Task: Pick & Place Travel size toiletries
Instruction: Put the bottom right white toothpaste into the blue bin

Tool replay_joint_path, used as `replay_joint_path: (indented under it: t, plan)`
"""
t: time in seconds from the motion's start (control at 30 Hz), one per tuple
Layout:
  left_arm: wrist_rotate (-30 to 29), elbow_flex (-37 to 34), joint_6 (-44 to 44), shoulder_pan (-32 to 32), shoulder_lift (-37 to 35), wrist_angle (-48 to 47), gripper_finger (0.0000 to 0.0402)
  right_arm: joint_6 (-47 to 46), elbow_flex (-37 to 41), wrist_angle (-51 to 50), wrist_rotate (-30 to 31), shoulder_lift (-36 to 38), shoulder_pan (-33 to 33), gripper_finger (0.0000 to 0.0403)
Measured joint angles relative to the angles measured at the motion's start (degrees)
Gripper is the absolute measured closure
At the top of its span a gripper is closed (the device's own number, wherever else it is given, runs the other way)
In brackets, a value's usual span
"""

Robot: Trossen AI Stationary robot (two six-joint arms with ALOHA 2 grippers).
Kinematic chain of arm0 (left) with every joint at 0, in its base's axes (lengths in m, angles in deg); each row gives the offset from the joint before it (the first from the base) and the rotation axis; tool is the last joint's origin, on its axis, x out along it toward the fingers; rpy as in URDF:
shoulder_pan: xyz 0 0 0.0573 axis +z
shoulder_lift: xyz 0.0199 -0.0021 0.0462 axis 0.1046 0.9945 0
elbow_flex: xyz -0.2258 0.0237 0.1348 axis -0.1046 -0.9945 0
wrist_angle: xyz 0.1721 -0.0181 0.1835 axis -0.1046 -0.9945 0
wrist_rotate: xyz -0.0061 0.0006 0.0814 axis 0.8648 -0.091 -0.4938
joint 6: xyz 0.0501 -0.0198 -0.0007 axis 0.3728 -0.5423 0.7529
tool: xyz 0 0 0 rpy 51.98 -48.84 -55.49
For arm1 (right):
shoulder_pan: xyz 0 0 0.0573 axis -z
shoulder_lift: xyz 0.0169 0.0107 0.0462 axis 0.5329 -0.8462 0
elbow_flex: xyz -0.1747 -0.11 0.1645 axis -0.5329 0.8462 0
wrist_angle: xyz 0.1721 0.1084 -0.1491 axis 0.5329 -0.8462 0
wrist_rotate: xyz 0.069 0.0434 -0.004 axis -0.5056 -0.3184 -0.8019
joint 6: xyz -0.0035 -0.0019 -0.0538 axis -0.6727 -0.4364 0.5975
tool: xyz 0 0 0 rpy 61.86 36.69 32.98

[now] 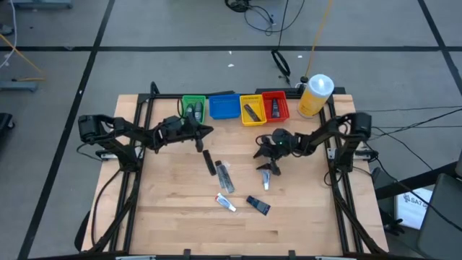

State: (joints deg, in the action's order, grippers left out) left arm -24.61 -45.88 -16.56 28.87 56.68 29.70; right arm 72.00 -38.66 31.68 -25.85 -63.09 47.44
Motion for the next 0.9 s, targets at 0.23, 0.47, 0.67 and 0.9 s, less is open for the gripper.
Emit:
replay_joint_path:
  t: [0.23, 0.47, 0.67, 0.9]
  plan:
    - [0.0, 0.4, 0.2, -0.9, 0.0, -0.2, 0.0373, -3.9, -1.5, 5.9, 5.3, 2.4, 0.9, 0.0138]
    - [0.0, 0.4, 0.3, -0.9, 0.0, -1.0, 0.0390, 6.2, -1.4, -18.2, -3.2, 15.2, 2.1, 0.0138]
    - [0.0, 0.4, 1.0, -0.9, 0.0, -1.3, 0.0399, 11.3, -1.4, -26.7, -5.2, 18.6, -3.4, 0.0138]
    - [0.0, 0.4, 1.1, -0.9, 0.0, -1.7, 0.0375, 19.0, -1.4, -22.0, -3.7, 14.4, -11.6, 0.0138]
